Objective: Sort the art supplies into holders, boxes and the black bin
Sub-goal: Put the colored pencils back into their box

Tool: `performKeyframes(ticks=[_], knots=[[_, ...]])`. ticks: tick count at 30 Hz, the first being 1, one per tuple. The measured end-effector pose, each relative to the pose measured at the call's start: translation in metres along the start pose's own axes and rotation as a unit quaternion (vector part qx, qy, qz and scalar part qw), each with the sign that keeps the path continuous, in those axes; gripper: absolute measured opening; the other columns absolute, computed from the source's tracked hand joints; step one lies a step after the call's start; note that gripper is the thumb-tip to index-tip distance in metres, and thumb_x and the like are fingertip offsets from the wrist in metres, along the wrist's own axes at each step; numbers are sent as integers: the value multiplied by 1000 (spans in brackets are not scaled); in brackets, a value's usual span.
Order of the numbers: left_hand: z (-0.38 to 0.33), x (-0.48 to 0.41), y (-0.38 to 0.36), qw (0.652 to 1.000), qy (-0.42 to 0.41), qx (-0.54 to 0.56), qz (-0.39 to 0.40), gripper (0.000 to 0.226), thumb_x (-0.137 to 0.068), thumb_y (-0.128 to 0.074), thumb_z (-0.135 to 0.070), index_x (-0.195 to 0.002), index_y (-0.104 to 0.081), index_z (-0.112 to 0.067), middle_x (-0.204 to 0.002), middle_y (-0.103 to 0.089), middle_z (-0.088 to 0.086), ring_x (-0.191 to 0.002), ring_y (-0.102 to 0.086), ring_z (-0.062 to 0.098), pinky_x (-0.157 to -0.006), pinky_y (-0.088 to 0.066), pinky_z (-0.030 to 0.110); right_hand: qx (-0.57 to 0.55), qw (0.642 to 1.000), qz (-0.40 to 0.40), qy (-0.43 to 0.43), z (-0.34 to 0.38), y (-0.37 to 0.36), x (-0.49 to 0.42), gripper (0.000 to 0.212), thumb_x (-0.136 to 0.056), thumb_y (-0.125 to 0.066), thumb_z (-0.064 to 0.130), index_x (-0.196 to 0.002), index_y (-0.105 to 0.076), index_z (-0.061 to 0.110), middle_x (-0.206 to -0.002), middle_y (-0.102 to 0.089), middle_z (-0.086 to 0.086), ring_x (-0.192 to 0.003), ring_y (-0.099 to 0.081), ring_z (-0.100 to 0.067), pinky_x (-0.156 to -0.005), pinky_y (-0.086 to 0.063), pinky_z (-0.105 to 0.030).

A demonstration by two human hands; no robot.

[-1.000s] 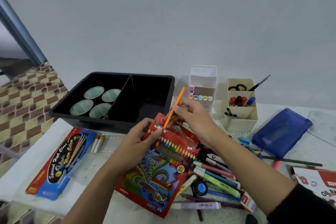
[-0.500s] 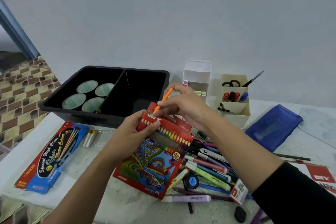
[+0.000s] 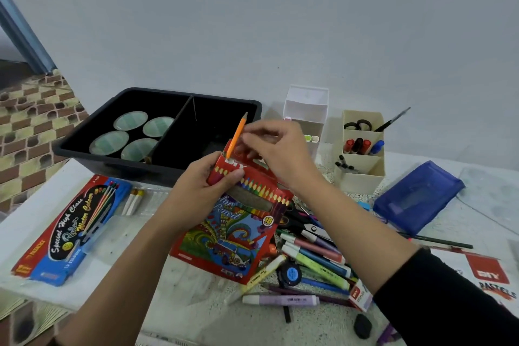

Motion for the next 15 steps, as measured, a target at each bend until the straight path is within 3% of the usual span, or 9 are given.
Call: performKeyframes(ticks=[2,5,9,13,15], knots=[[-2,-1,6,1000,-14,-9,-12,11,-97,-62,-30,-102,-62,-20,-96,-75,2,-86,-75,17,-73,-62,34,69,997,18,25,4,-7,3,15,-91,-70,9,-105,-75,14,-86,-75,4,-78,-73,-9,-74,-57,-21],[-4,-2,10,1000,-18,-4,-12,9,-96,-62,-28,-102,-62,-21,-93,-75,-2,-82,-75,15,-66,-60,25,-40,999,-12,17,11,-11,5,28,-94,-68,13,-122,-64,12,-88,-74,-7,-74,-74,-23,-71,-58,-31],[-3,-1,4,1000,-2,6,25,10,-97,-61,-27,-105,-62,-20,-95,-76,-6,-83,-75,13,-64,-59,21,-62,997,-46,28,13,-1,1,12,-93,-67,2,-105,-65,3,-81,-73,-13,-71,-73,-29,-64,-56,-29],[-4,-1,-3,999,-7,-2,50,12,-96,-62,-30,-105,-63,-21,-96,-76,-5,-85,-75,14,-69,-61,28,-82,996,-25,11,14,4,8,23,-94,-64,-1,-117,-61,2,-83,-70,-13,-68,-72,-27,-64,-55,-29],[-3,-2,-6,998,-2,-7,64,14,-96,-63,-32,-105,-63,-21,-96,-76,-3,-85,-75,15,-73,-62,33,-50,998,-30,19,13,11,12,14,-94,-68,4,-107,-67,0,-82,-71,-11,-67,-72,-24,-62,-55,-27]])
Point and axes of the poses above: each hand's wrist, its own x-axis away from the middle knuckle, its own y-axis out of the back of the hand, z = x × y, the point moved 6 cm from there along -x, towards the middle knuckle
